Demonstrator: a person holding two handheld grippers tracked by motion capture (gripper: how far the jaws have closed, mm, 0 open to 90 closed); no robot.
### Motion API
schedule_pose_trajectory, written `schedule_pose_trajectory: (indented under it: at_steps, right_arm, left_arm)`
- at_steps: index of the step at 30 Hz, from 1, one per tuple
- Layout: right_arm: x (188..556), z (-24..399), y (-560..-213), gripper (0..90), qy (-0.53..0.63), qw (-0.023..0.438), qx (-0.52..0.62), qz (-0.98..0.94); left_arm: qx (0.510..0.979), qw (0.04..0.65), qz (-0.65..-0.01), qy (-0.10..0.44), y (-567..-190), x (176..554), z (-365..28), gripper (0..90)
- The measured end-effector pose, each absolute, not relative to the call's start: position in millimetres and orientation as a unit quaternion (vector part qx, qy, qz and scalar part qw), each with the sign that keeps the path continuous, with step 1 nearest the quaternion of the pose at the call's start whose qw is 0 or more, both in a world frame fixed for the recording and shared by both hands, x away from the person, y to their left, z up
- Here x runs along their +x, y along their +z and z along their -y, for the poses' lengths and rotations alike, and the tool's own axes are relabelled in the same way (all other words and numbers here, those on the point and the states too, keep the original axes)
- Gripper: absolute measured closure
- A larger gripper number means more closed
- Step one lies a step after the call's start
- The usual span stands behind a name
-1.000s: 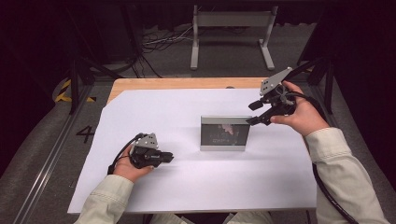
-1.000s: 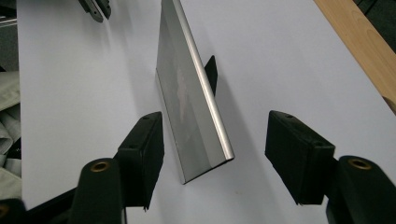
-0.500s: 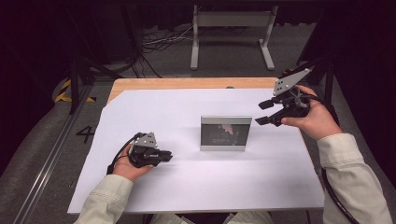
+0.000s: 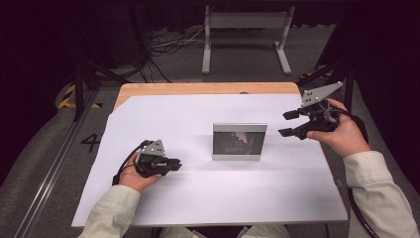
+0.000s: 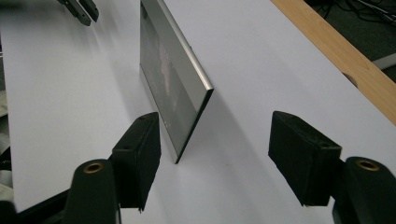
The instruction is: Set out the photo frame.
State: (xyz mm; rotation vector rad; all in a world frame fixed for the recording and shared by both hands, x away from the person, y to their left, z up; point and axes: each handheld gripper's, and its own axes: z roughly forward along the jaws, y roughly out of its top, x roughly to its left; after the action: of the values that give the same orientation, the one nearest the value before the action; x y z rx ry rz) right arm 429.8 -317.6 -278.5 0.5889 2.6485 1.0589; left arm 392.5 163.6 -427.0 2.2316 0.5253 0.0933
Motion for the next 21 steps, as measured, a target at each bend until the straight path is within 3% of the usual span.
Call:
schedule_pose_trajectory:
  at_steps: [21]
  right_arm:
    - [409,341,-323,29.8,0.409,0.162,0.253,-0.862]
  left_arm:
    - [0.879,0.417,-0.227,0.052,-427,394,-169,75.1]
